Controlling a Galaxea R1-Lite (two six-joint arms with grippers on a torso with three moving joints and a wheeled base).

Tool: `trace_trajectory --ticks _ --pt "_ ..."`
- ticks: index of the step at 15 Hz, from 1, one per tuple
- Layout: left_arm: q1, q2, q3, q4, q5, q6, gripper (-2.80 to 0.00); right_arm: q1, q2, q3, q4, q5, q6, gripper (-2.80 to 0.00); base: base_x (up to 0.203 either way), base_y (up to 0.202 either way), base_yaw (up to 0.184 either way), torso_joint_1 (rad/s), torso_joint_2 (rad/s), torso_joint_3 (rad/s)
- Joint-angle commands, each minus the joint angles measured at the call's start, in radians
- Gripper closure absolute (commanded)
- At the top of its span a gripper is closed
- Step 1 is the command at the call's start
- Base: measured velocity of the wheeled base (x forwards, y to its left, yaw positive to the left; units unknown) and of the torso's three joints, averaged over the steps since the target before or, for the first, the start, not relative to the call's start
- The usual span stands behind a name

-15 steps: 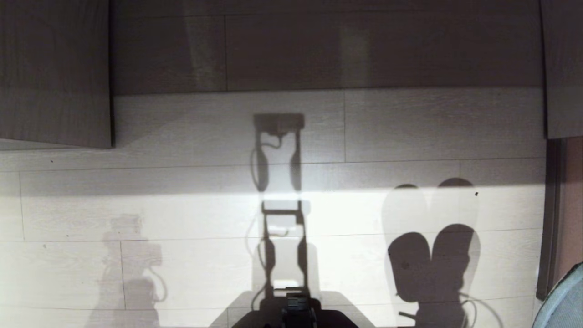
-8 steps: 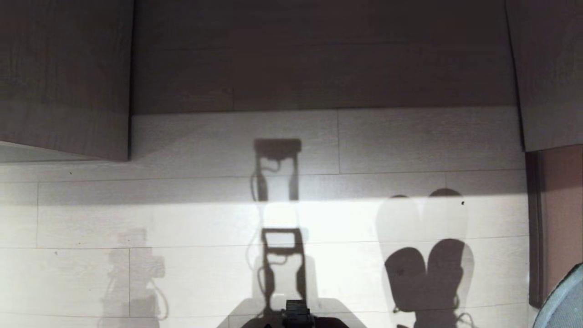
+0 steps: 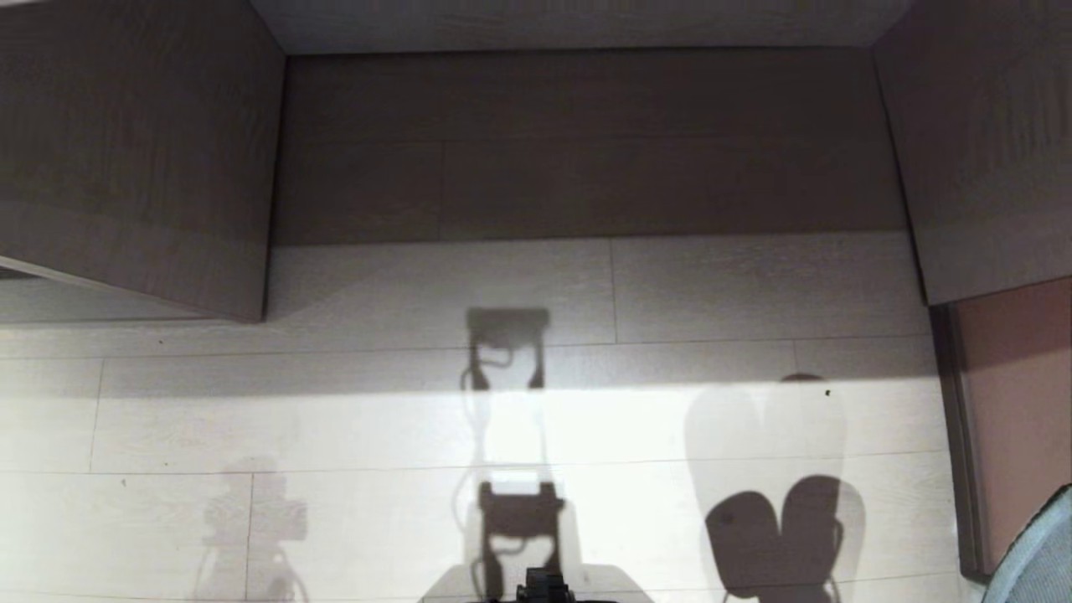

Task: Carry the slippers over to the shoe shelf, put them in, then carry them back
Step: Place the slippers into the shoe cabinet

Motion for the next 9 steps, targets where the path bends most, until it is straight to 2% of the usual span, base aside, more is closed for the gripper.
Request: trace_trajectory --ticks 1,9 --pt "0.000 0.001 0.000 -0.001 0.000 -0.002 0.00 0.001 0.001 0.000 0.001 0.000 -0.001 0.00 0.000 0.000 0.000 0.002 0.00 0.202" --pt "0.000 0.001 0.000 -0.001 0.000 -0.001 0.00 0.001 0.000 0.000 0.001 0.000 0.008 0.00 0.000 0.000 0.000 0.002 0.00 0.202"
